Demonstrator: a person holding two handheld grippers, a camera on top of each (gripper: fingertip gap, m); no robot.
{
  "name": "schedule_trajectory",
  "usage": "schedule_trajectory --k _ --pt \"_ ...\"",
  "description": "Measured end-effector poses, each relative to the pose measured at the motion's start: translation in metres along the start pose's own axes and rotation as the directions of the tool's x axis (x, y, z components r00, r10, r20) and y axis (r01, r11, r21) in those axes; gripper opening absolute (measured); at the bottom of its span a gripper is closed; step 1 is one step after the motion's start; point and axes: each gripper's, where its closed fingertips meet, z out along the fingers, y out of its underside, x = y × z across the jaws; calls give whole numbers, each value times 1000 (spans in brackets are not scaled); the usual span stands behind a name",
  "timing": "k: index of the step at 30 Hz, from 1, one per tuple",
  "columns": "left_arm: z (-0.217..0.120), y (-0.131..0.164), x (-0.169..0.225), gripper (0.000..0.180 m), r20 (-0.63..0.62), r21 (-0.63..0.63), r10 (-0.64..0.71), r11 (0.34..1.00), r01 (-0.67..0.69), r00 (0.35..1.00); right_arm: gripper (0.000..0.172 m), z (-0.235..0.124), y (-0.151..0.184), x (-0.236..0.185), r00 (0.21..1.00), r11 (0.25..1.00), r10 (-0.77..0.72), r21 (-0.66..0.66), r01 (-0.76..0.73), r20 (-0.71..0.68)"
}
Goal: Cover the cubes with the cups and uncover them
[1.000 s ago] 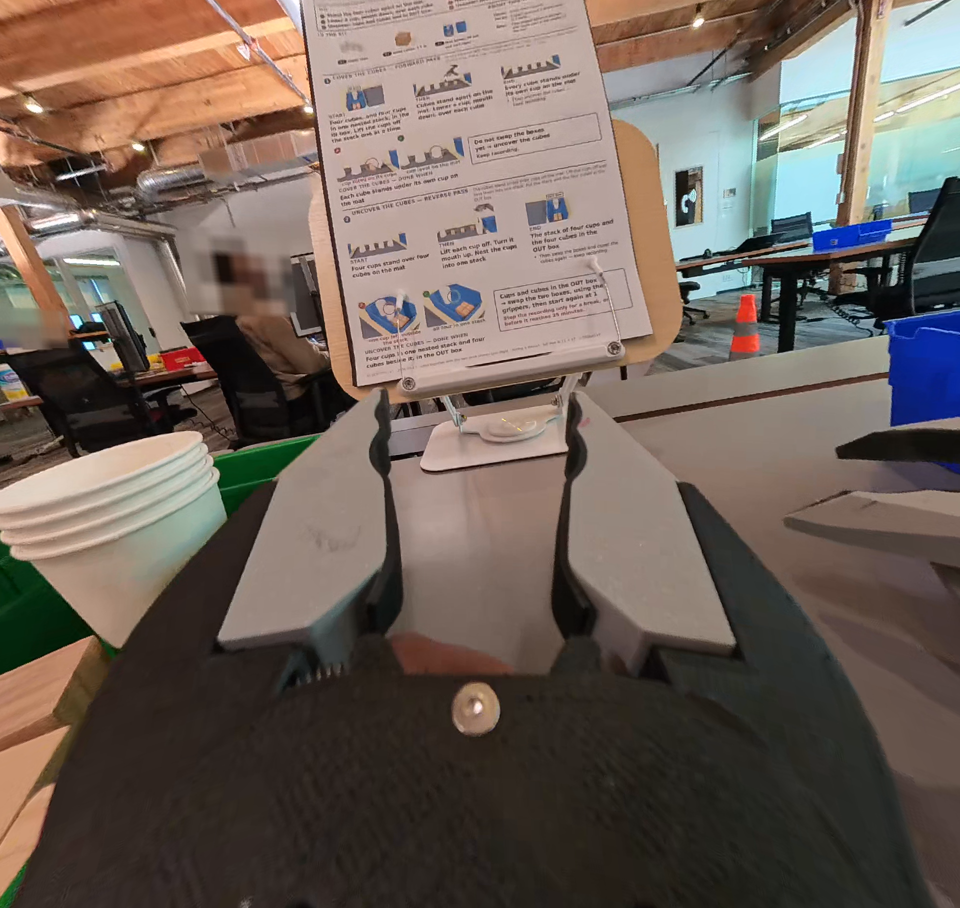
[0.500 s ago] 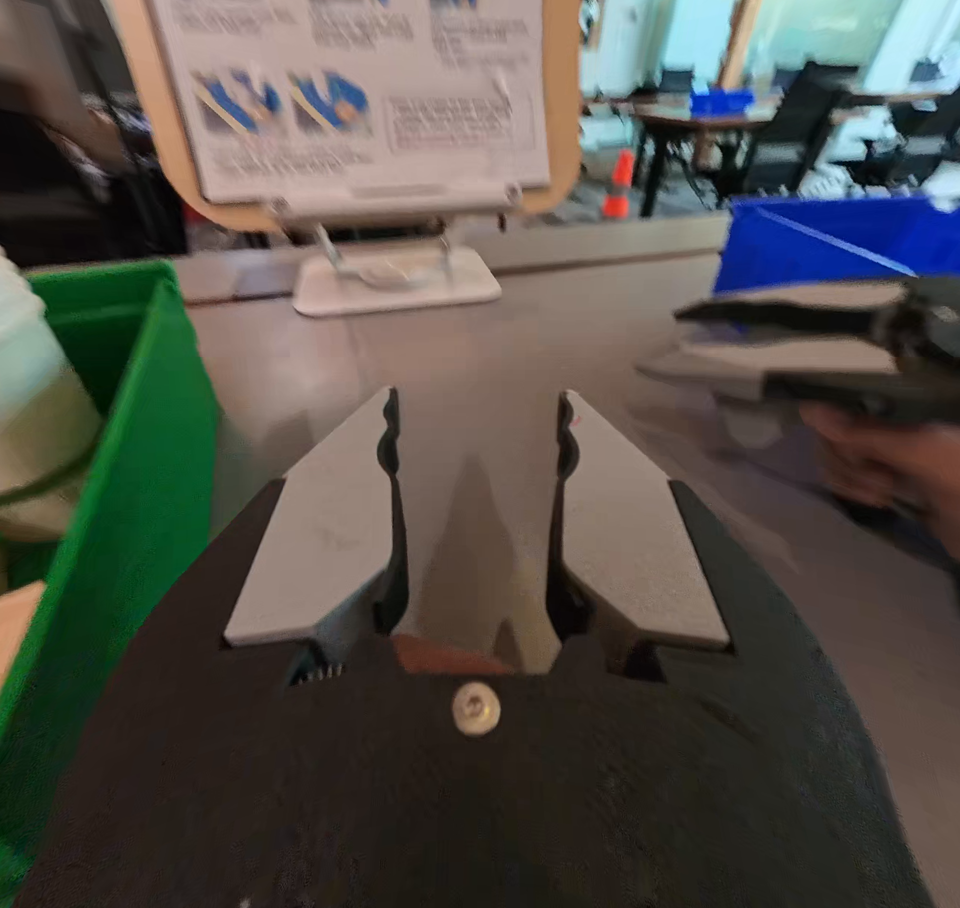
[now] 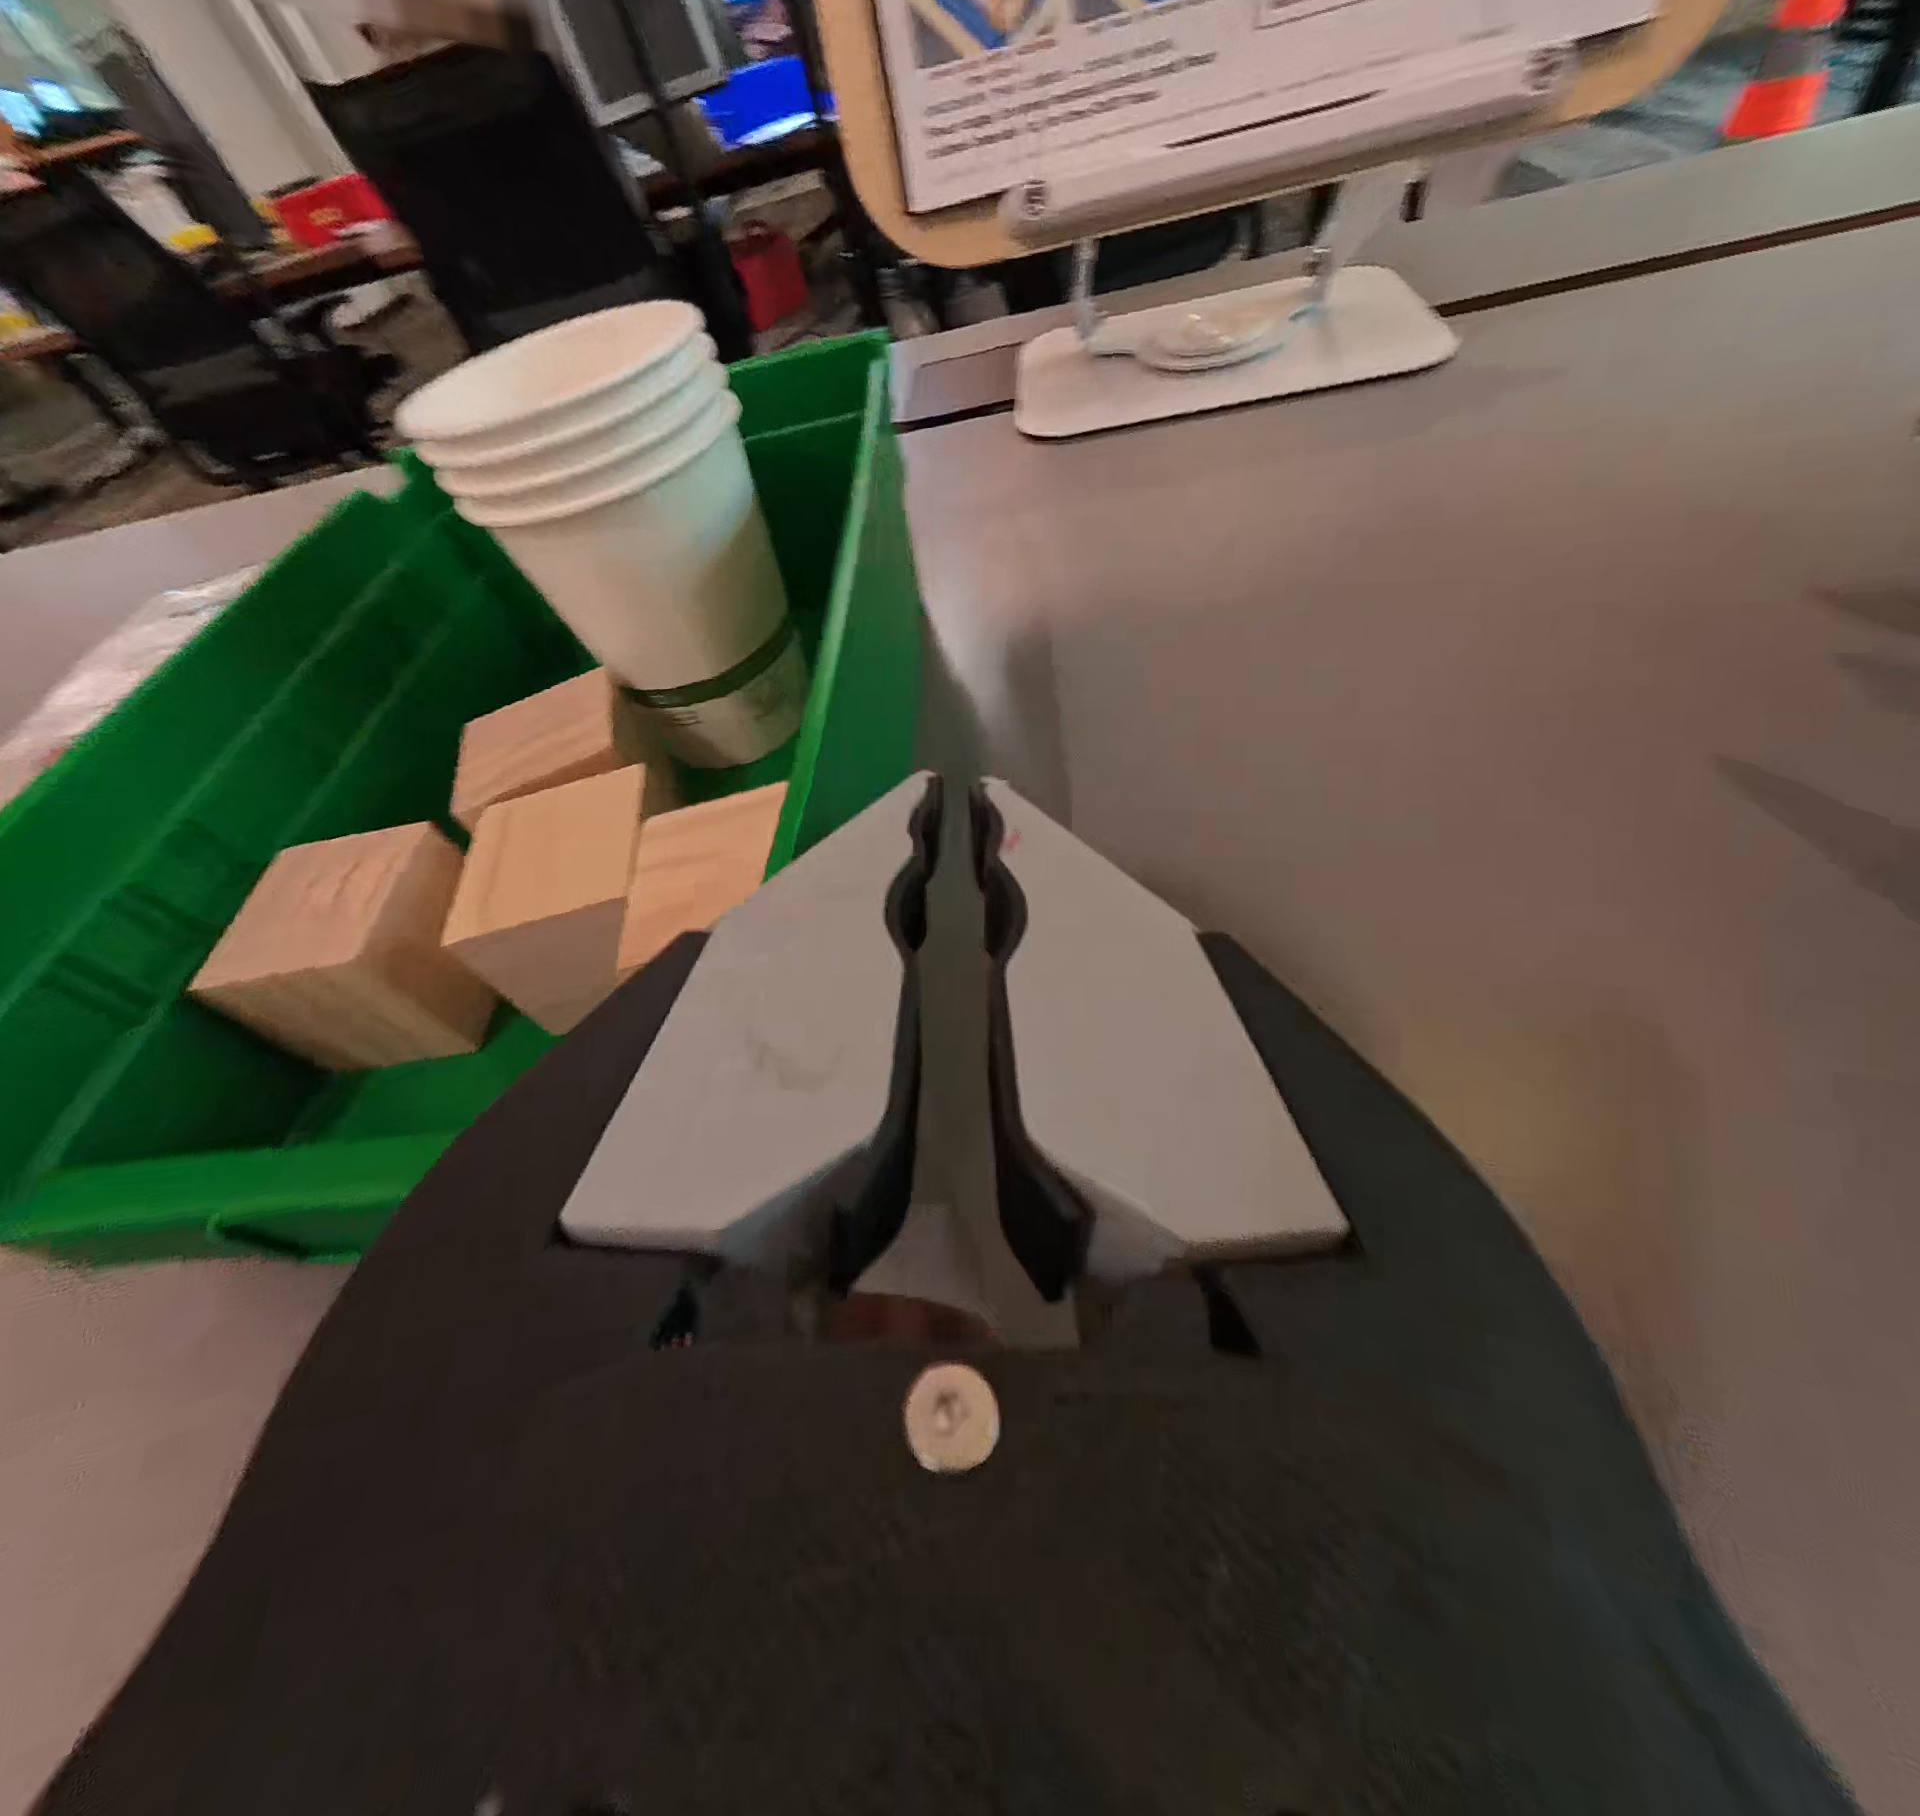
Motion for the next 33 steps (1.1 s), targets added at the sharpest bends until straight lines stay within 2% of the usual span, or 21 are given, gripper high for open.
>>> schedule_trajectory --k 2,4,5,10,14,16,21,25,28,31,33 --pt "-2 -2 -9 31 35 11 -8 1000 8 999 56 -1 -1 2 1000 1000 10 5 -10 -2" --pt "-8 -5 -2 61 -27 18 -62 998 62 998 56 -3 -1 4 1000 1000 19 9 -19 -4" --pt "-13 -6 3 63 -64 23 -84 996 86 994 55 -3 -2 5 1000 1000 23 11 -23 -5" --pt "-45 -8 3 65 -176 39 -189 979 198 966 55 -4 -2 8 1000 999 29 13 -29 -11" --pt "-64 -24 -60 58 -37 83 -185 979 188 982 55 -4 -5 8 1000 999 26 19 -26 -12" --pt "-66 -34 -90 58 -9 92 -215 972 215 977 55 -4 -6 6 1000 999 24 24 -24 -9" --pt "-31 -26 -128 62 -27 -55 -232 972 230 972 55 -6 -8 5 999 999 -19 31 20 -26" --pt "10 4 -132 63 -19 -236 -178 957 168 984 54 -8 -12 7 998 998 -42 45 44 -42" --pt "35 32 -122 58 -45 -374 -223 908 190 974 55 -8 -12 6 998 998 -40 44 42 -38" --pt "51 46 -119 57 -30 -414 -222 890 190 975 54 -8 -13 6 998 998 -45 47 47 -39" --pt "59 48 -124 59 -6 -395 -226 895 205 974 54 -9 -14 6 998 998 -49 49 51 -40"
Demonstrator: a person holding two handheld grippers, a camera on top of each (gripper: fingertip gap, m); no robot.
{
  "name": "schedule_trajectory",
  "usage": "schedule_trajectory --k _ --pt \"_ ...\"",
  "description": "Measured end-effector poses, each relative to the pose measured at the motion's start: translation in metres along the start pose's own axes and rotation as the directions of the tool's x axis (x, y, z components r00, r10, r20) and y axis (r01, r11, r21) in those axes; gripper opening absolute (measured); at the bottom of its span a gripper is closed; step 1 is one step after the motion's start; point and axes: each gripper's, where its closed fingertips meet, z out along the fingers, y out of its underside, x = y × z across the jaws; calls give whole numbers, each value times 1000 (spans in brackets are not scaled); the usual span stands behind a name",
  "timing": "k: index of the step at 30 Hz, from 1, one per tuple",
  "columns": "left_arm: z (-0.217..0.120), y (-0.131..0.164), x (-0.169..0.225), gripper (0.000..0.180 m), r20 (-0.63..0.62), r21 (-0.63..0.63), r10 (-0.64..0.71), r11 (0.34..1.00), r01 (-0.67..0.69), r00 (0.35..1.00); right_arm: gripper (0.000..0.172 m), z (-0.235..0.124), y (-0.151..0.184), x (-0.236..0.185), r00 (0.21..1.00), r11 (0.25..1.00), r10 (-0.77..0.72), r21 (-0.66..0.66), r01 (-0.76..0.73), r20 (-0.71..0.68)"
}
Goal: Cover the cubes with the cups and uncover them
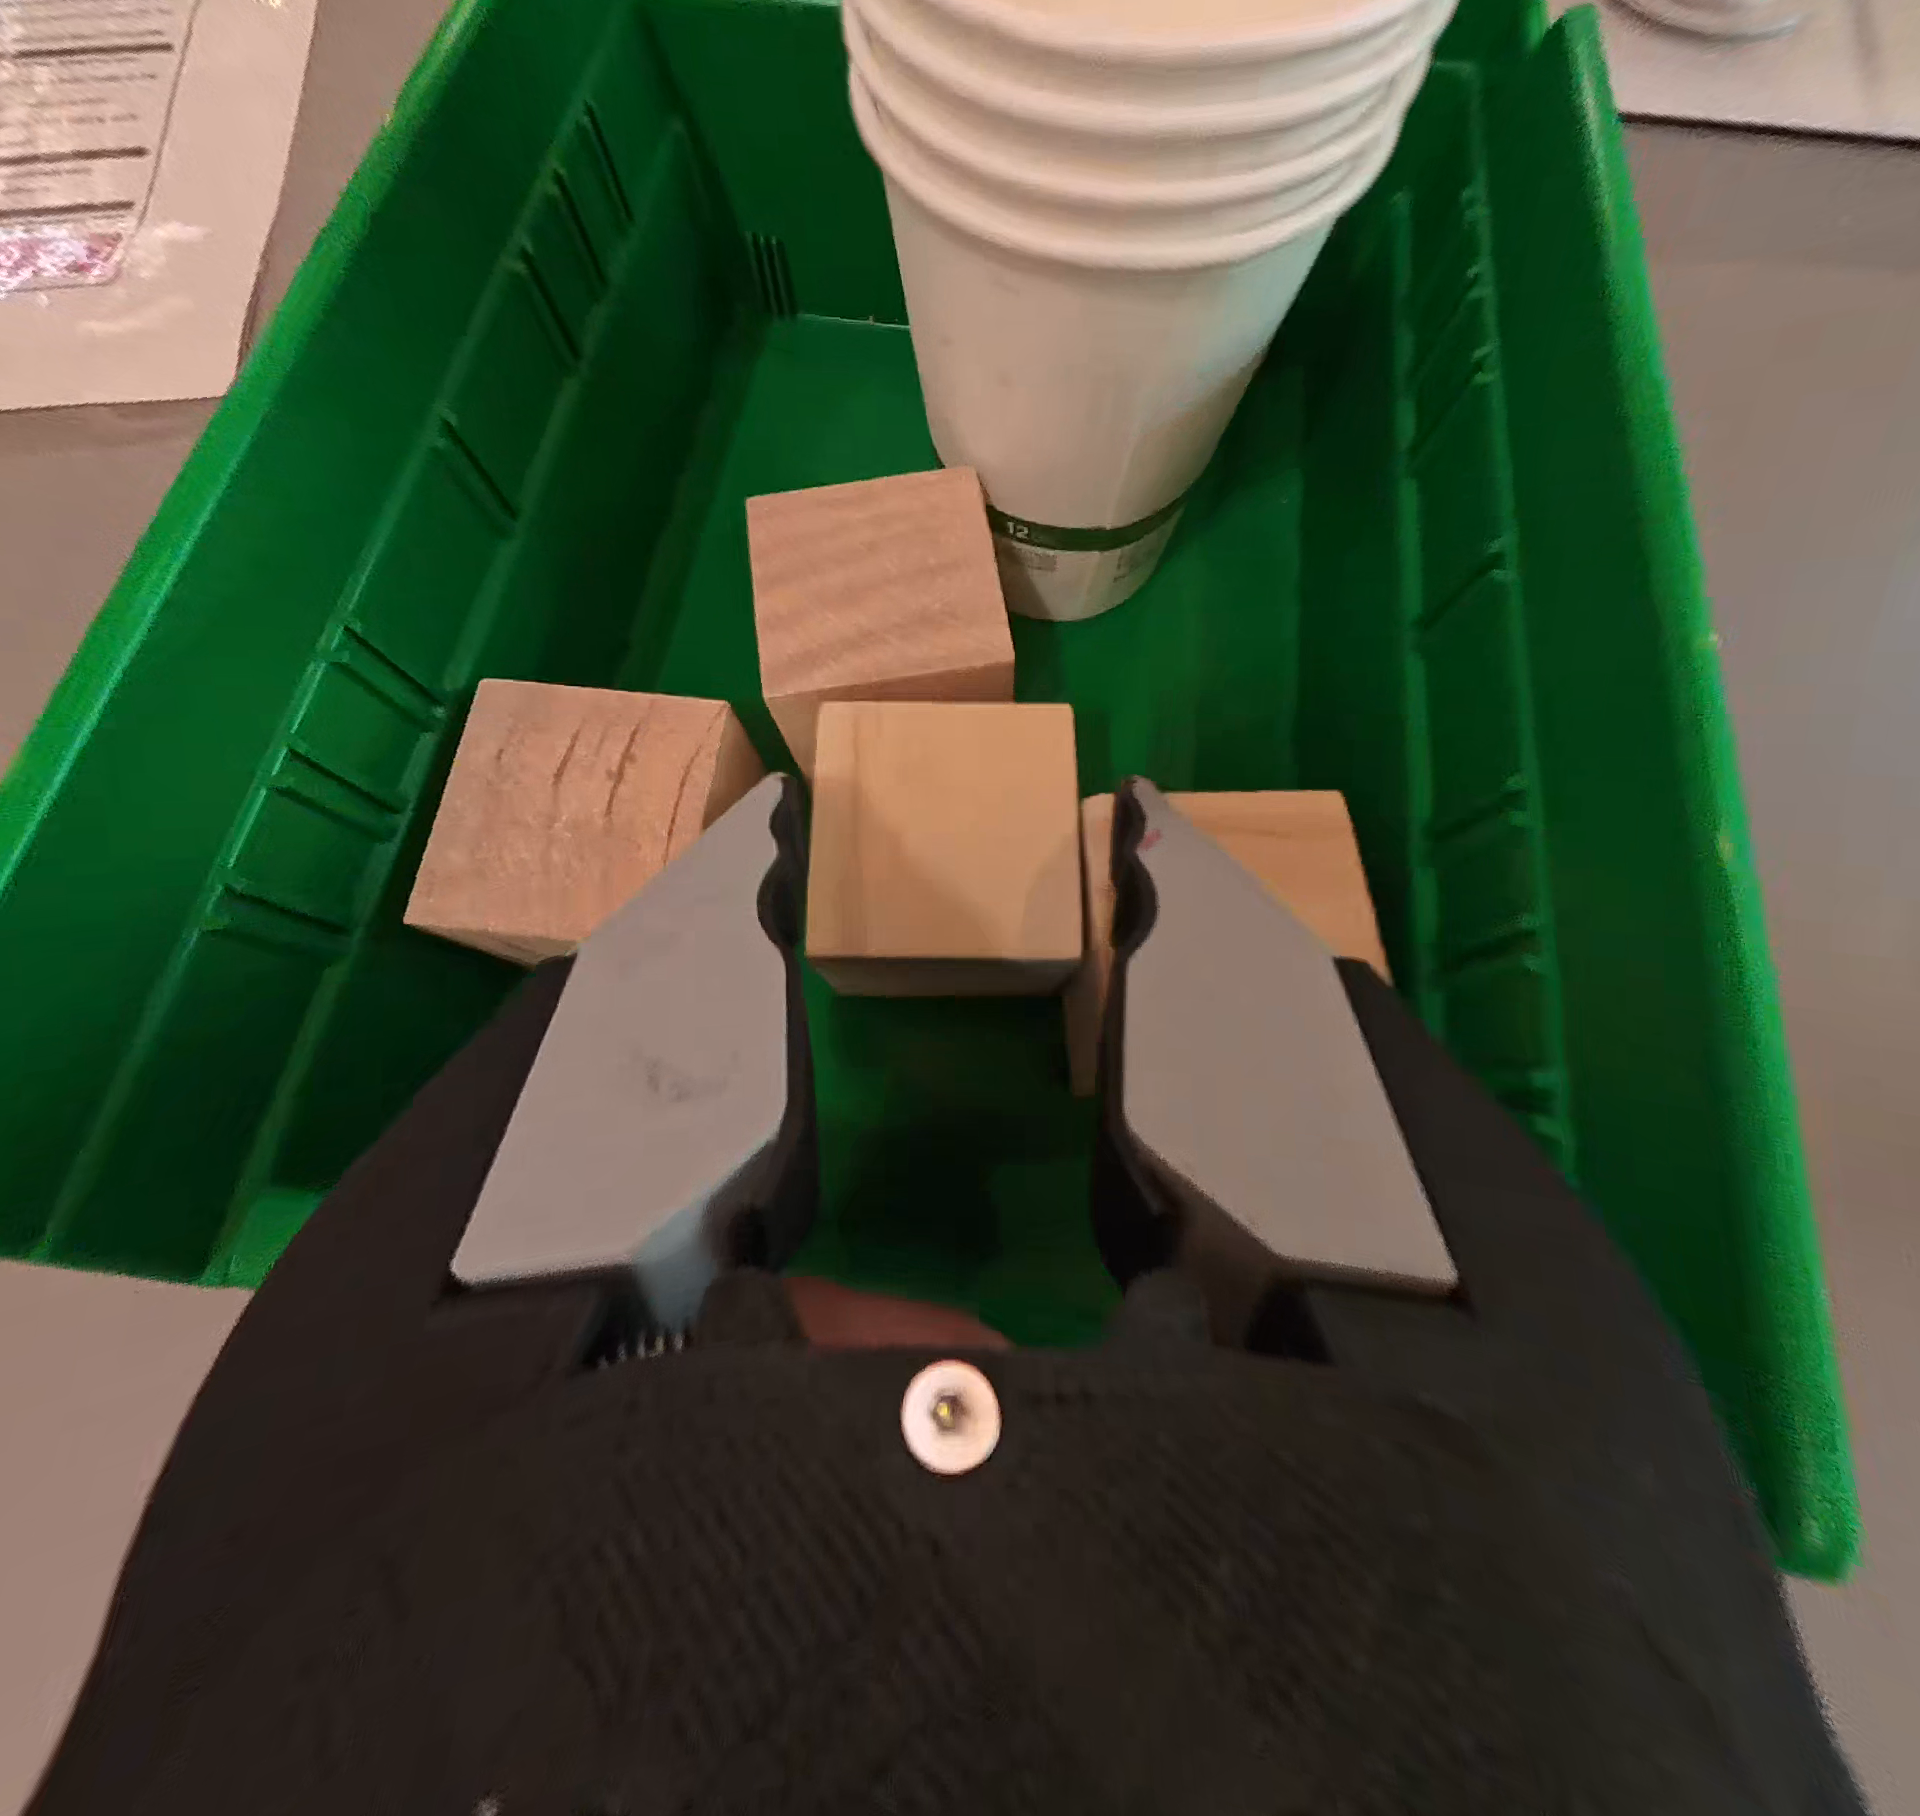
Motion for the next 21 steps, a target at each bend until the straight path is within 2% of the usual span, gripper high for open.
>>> schedule_trajectory --k 4,5,6,9,13,21 --pt "10 -2 -2 57 -69 -39 -106 994 104 992 54 0 -1 -1 1000 1000 -4 4 4 1" --pt "11 -1 -3 65 -67 -49 -107 993 104 992 54 0 -1 -1 1000 1000 -5 5 5 1" --pt "10 -1 -6 66 -52 -49 -98 994 95 994 54 -1 -2 -1 1000 1000 -6 6 6 0" --pt "3 -1 -14 53 -5 -29 -63 998 63 998 54 -1 -3 -1 1000 1000 -10 11 10 -1" --pt "2 9 -10 56 -41 -36 -59 998 57 997 54 -1 -4 -3 1000 1000 -20 10 20 2" --pt "9 8 -10 56 -14 -70 16 997 -17 1000 54 -1 -4 -4 999 999 -37 14 37 0"
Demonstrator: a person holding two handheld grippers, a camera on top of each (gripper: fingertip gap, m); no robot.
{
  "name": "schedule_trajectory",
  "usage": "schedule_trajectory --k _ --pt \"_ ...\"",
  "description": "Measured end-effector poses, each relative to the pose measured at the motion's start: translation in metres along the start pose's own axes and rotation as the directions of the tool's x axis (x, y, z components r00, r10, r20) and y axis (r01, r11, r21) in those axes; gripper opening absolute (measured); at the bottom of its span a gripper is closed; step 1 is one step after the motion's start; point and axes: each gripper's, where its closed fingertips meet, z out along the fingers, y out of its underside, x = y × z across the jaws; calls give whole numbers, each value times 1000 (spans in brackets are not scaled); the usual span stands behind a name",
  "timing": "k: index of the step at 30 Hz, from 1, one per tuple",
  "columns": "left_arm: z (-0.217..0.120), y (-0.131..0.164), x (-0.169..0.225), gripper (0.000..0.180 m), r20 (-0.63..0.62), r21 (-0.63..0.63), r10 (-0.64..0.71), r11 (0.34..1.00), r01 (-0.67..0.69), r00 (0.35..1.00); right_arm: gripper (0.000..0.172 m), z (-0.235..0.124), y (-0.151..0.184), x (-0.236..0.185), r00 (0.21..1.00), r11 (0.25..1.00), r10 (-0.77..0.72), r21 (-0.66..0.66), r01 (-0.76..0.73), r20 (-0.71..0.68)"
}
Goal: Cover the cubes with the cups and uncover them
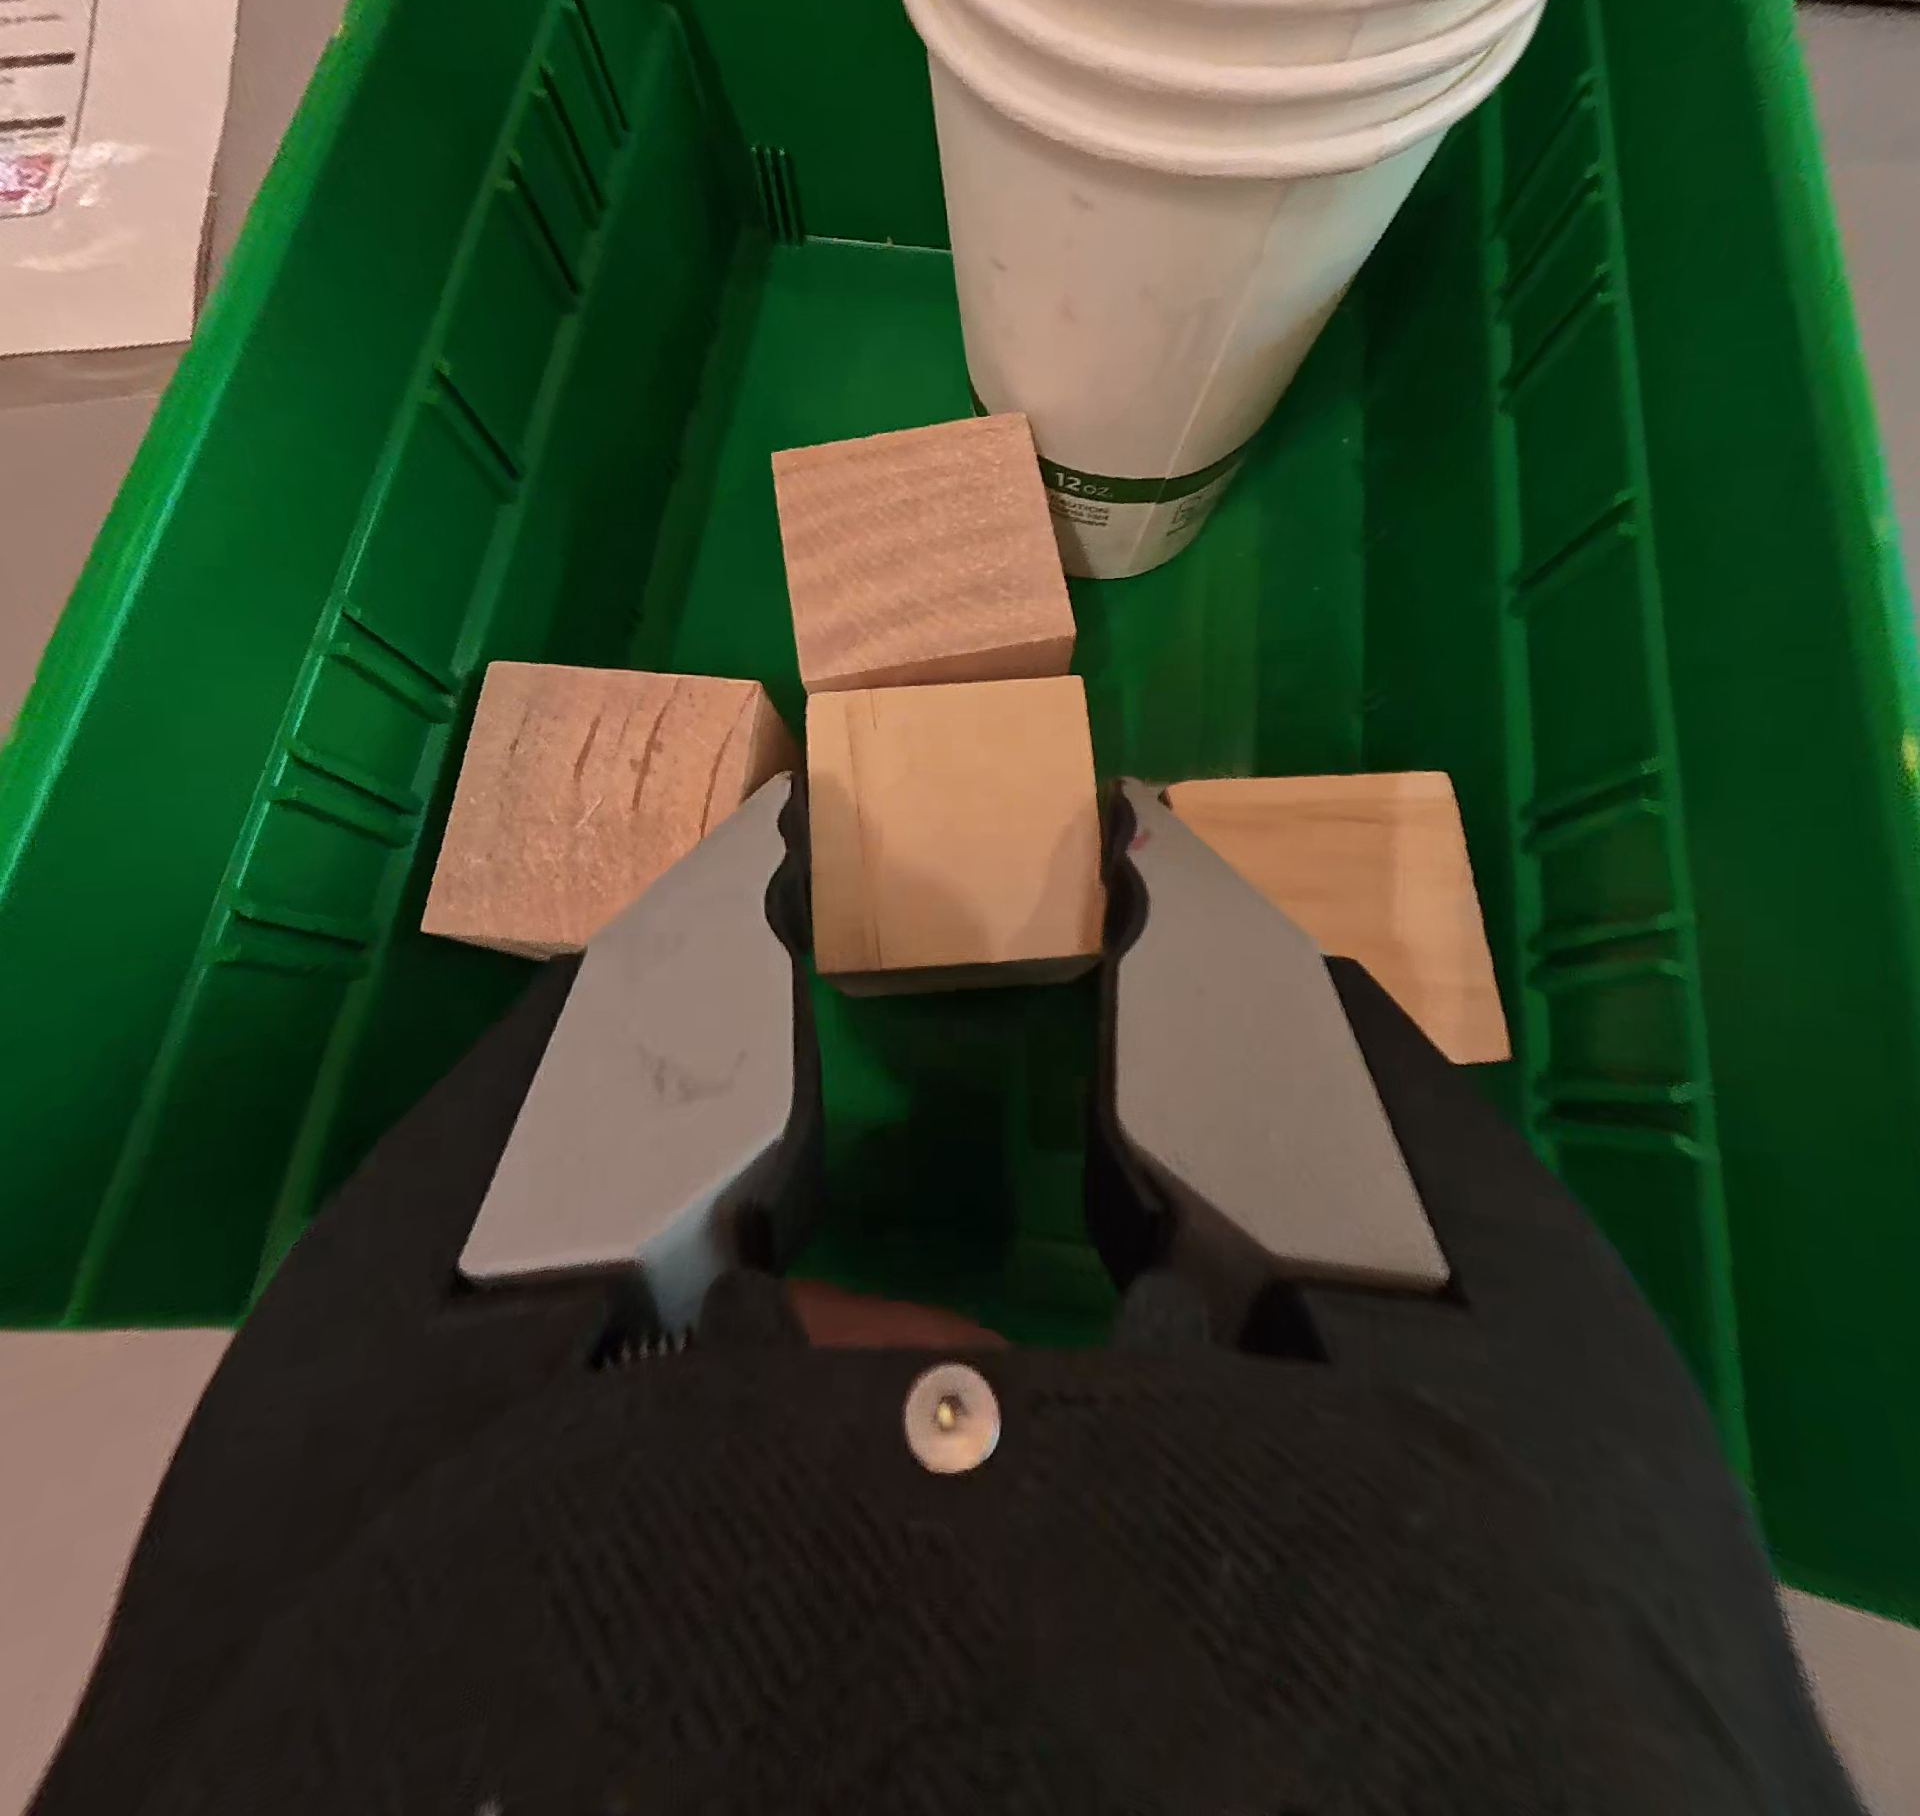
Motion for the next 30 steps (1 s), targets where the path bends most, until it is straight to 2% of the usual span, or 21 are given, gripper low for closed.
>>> schedule_trajectory --k 9,11,15,18,21,24,27,30 --pt "-3 3 3 56 -32 -51 114 992 -115 993 54 -1 -1 -3 1000 1000 -23 2 23 2" --pt "-8 2 -2 55 10 -41 155 987 -154 988 53 -1 -2 -2 1000 1000 -25 6 25 -3" --pt "-34 -26 5 55 -1 127 119 985 -118 993 53 -2 -3 -1 1000 1000 -13 13 13 1" --pt "-71 -60 16 55 -3 275 125 954 -119 992 53 -1 -2 -1 1000 1000 -21 7 21 -3" --pt "-106 -91 54 55 -64 387 182 911 -143 981 53 0 -1 0 1000 1000 -9 5 9 -4" --pt "-125 -103 117 55 -133 451 326 861 -236 936 53 0 1 7 1000 1000 15 -4 -15 -16" --pt "-118 -88 196 55 -241 454 499 816 -358 832 53 -2 1 20 997 997 71 -2 -71 -30" --pt "-83 -61 260 55 -291 430 626 761 -485 724 54 -9 1 32 974 974 227 -6 -227 19"
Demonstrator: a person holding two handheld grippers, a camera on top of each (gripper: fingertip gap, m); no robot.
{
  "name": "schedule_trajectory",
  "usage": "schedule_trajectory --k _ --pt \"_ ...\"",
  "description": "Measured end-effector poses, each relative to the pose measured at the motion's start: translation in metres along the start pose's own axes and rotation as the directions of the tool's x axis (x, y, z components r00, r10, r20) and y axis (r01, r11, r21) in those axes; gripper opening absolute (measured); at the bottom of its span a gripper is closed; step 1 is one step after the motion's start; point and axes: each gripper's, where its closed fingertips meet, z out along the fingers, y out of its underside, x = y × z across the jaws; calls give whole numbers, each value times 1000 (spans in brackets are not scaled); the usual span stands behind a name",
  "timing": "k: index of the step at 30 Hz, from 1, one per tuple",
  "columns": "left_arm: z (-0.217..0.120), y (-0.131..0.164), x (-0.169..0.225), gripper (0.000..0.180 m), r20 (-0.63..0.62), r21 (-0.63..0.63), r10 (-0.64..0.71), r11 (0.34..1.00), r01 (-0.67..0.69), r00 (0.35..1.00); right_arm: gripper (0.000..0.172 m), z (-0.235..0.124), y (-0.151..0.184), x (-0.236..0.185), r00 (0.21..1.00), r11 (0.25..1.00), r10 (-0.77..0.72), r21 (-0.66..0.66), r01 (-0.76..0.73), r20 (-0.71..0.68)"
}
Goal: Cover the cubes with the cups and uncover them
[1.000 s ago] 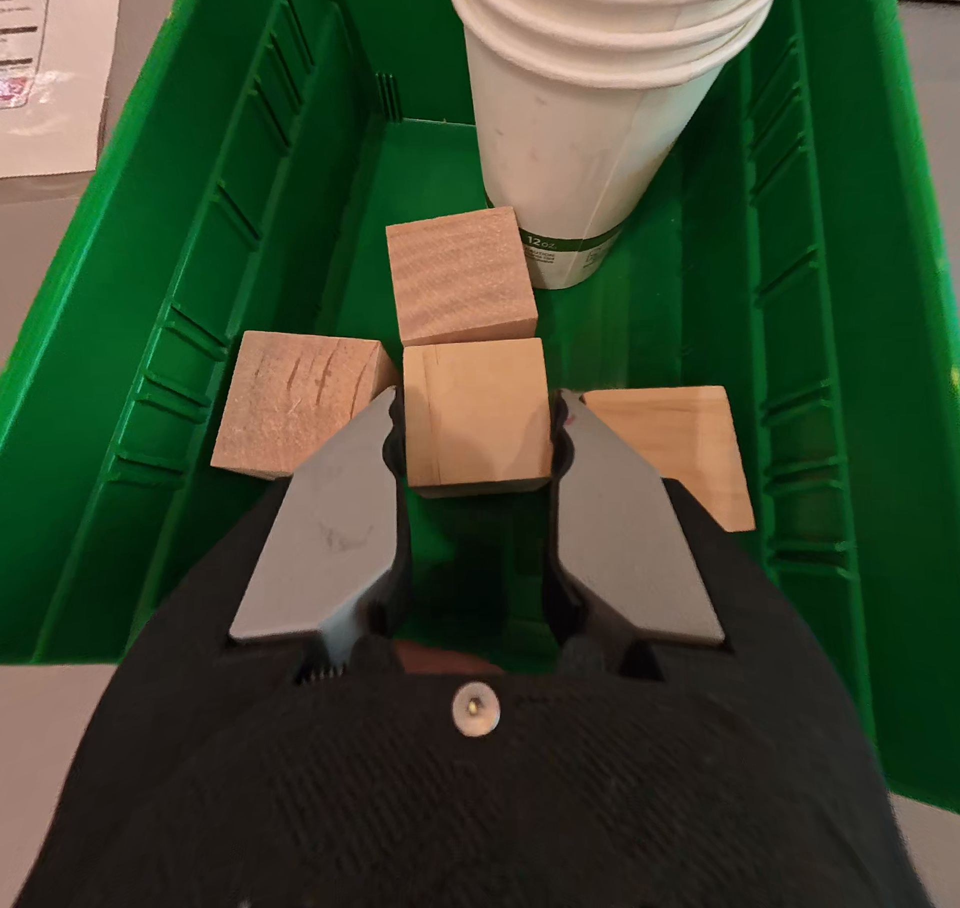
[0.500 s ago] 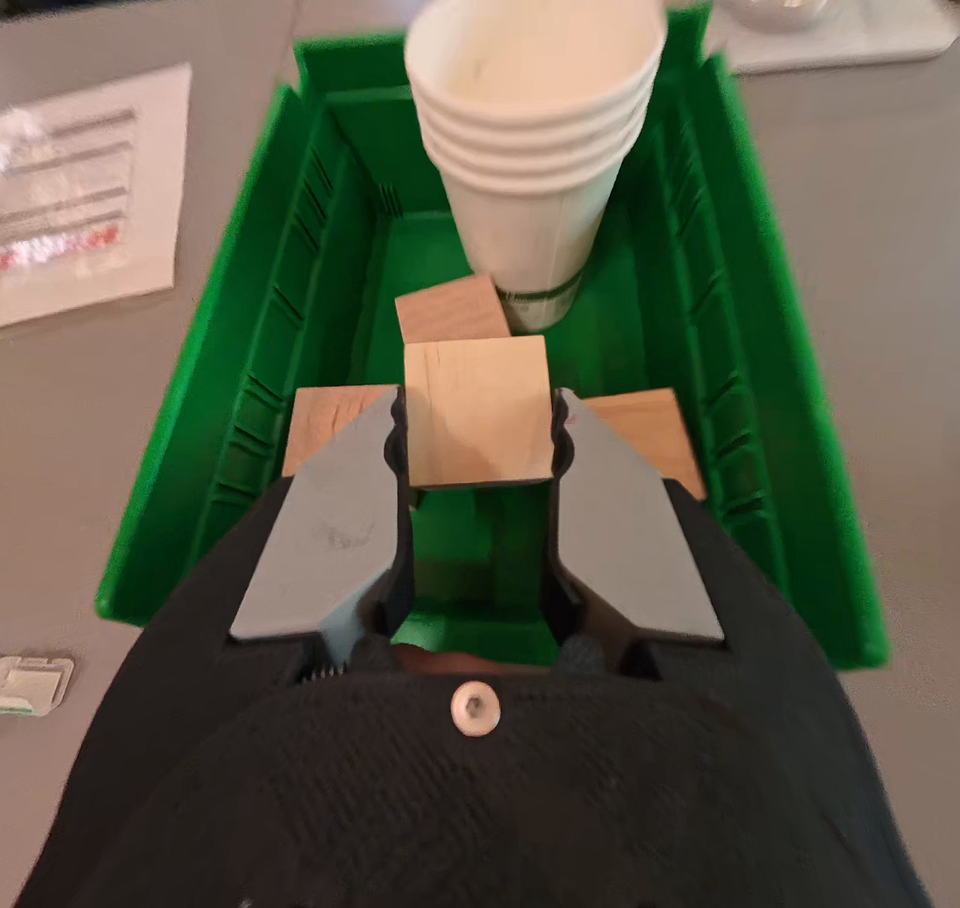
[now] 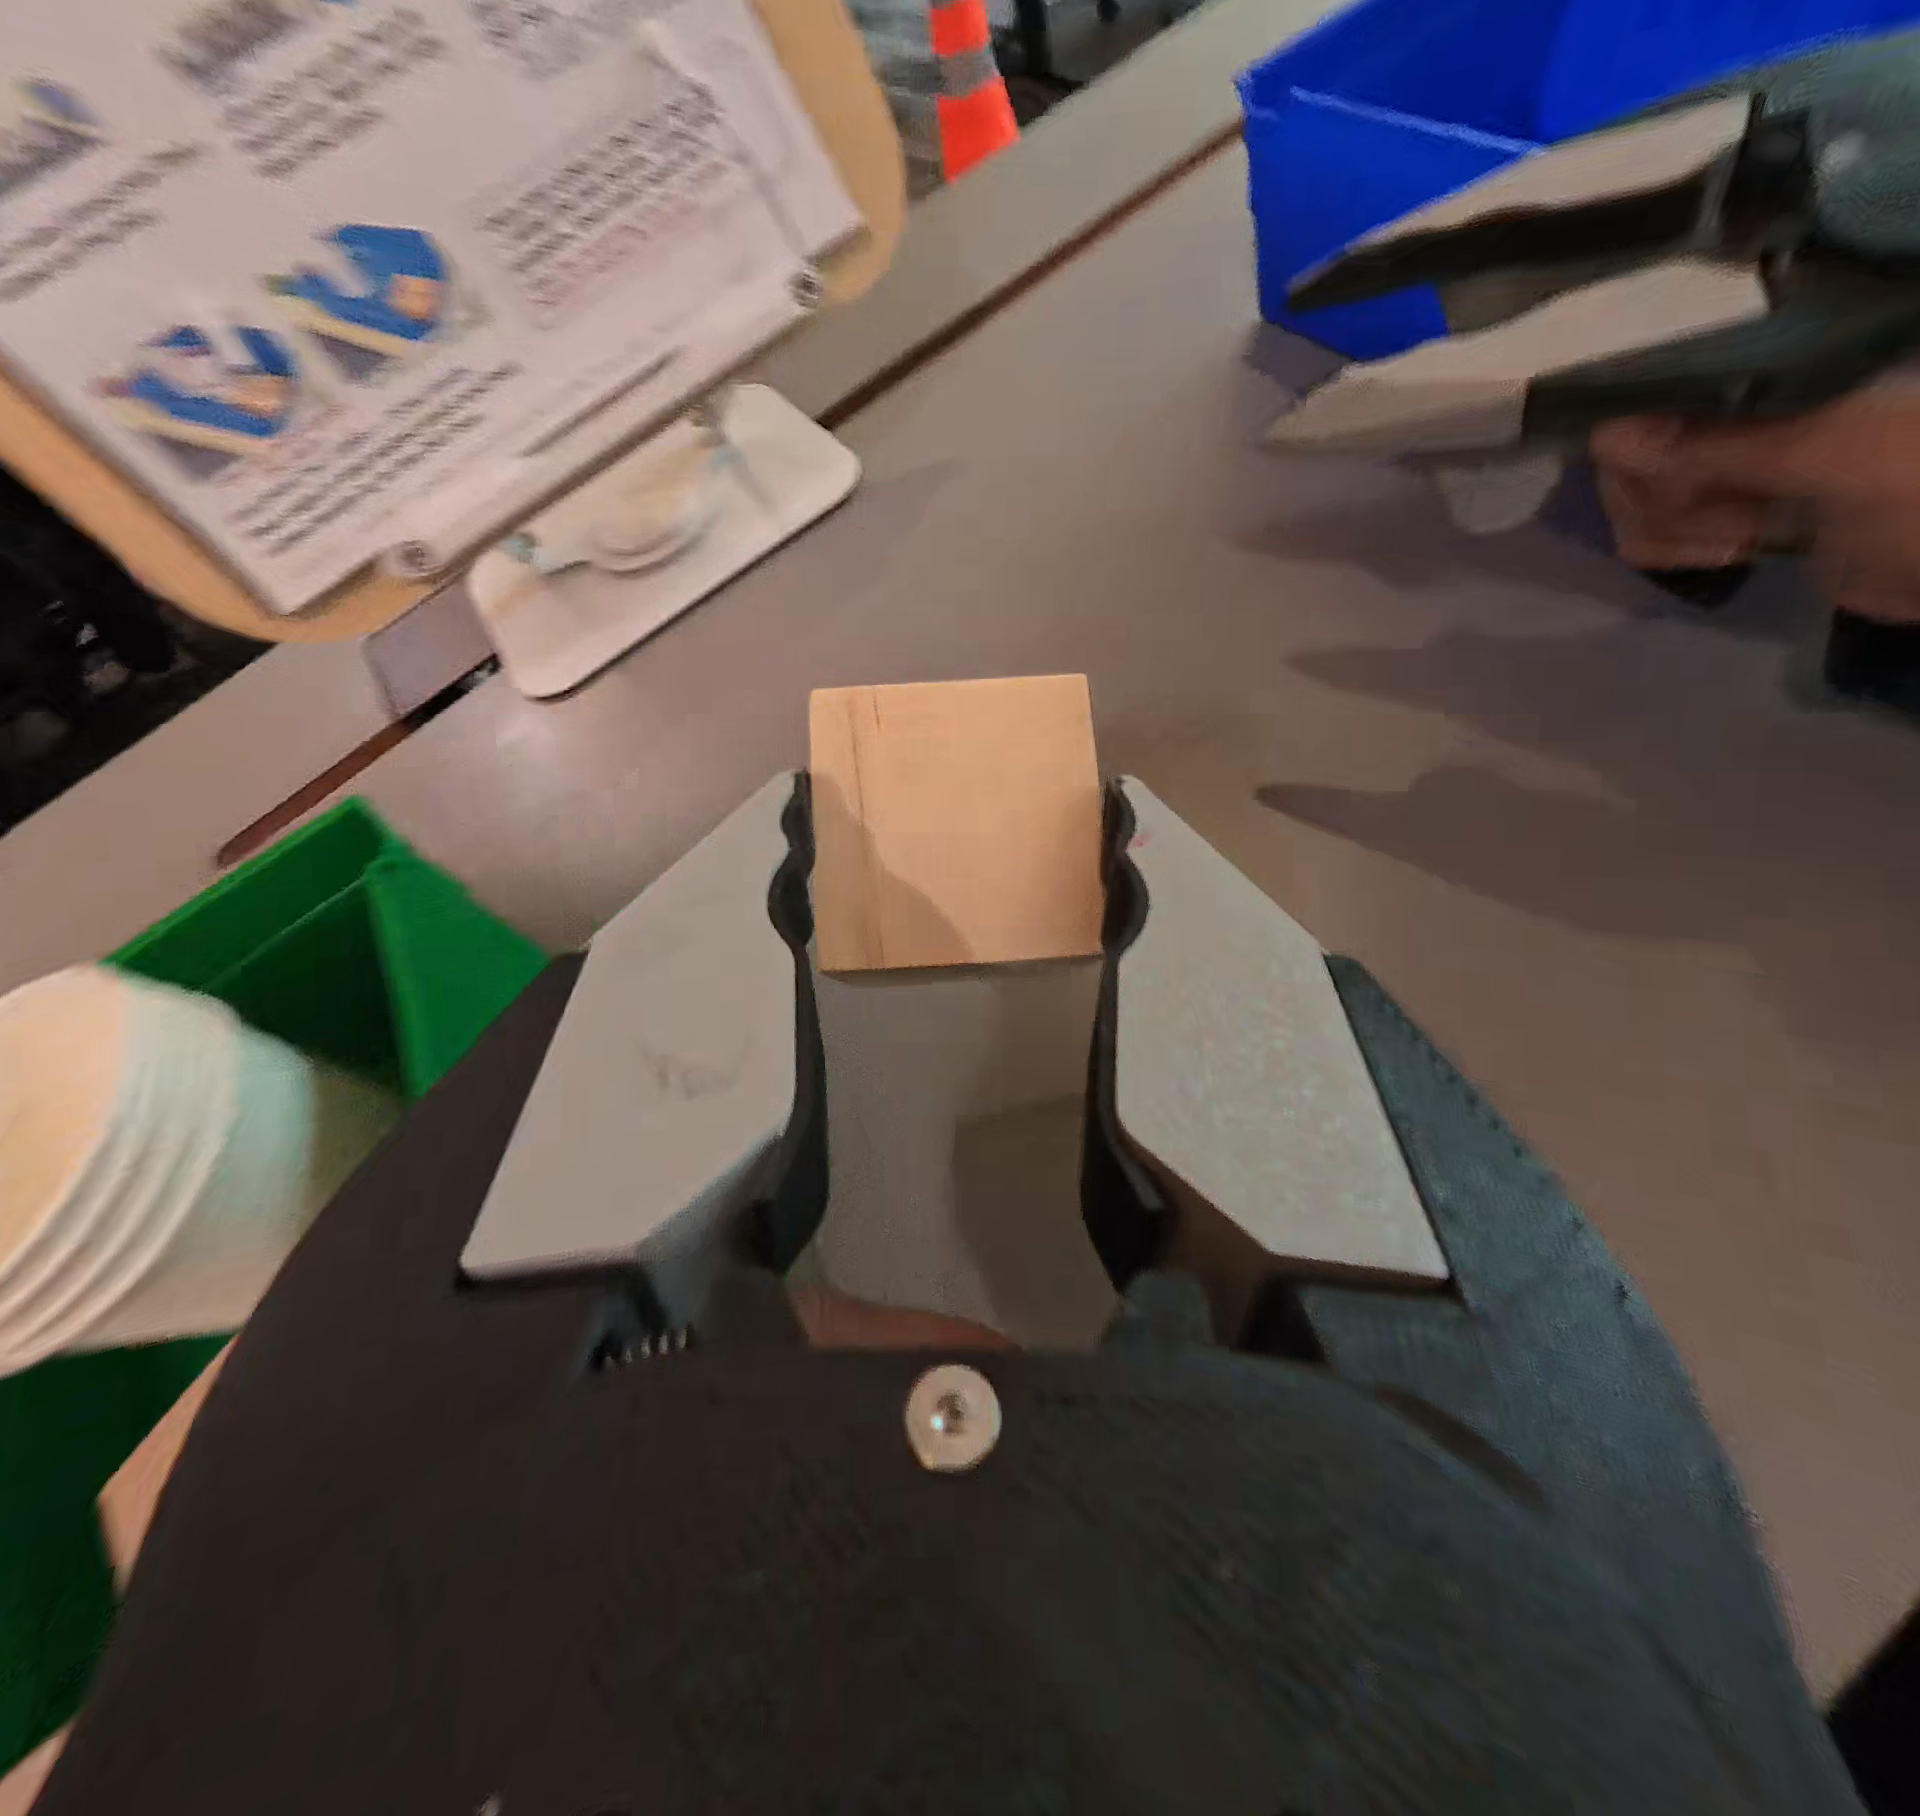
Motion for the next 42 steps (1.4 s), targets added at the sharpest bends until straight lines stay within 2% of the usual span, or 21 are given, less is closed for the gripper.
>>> schedule_trajectory --k 2,4,7,9,12,15,16,18,20,23,25,28,32,34,36,38,42 --pt "38 8 30 55 -65 -33 35 999 -37 997 56 -2 4 8 994 994 106 -29 -106 27" --pt "71 17 63 55 -158 -57 60 996 -70 986 55 -3 10 20 990 989 138 -55 -138 0" --pt "108 27 94 55 -200 -99 117 985 -139 973 55 -5 30 57 981 983 71 -156 -100 -180" --pt "122 18 103 55 -196 -75 130 986 -148 972 54 -10 33 79 964 981 56 -165 -102 -260" --pt "135 8 119 55 -260 -56 107 990 -126 960 54 -11 37 99 951 974 128 -143 -174 -283" --pt "142 2 123 55 -256 -15 93 995 -101 962 52 -5 54 105 939 951 172 -199 -238 -297" --pt "142 2 123 55 -250 1 89 996 -92 964 42 -5 58 115 925 954 116 -219 -206 -362" --pt "141 1 122 55 -233 38 95 995 -89 968 27 -14 65 143 830 955 -92 -286 -84 -551" --pt "139 2 122 55 -228 48 85 996 -76 970 26 -16 70 154 750 936 -242 -352 13 -615" --pt "137 3 122 55 -247 55 67 997 -55 967 12 -20 69 170 700 941 -228 -337 -20 -677" --pt "136 2 123 55 -252 81 66 996 -47 965 15 -25 71 184 684 949 -169 -304 -81 -710" --pt "136 2 123 55 -254 105 60 994 -34 965 30 -30 74 196 661 949 -144 -291 -118 -737" --pt "136 2 122 55 -269 95 34 995 -9 963 33 -25 66 183 697 962 -146 -265 -66 -702" --pt "136 2 123 55 -282 94 28 996 -2 959 39 -15 63 163 775 968 -93 -238 -76 -626" --pt "136 3 123 55 -296 96 34 995 -6 955 58 -1 63 131 892 968 -14 -228 -100 -452" --pt "135 3 122 55 -304 99 41 995 -11 952 56 8 60 94 969 968 86 -212 -136 -230" --pt "134 4 116 53 -272 102 51 994 -24 961 59 10 48 51 961 946 274 -192 -260 48"
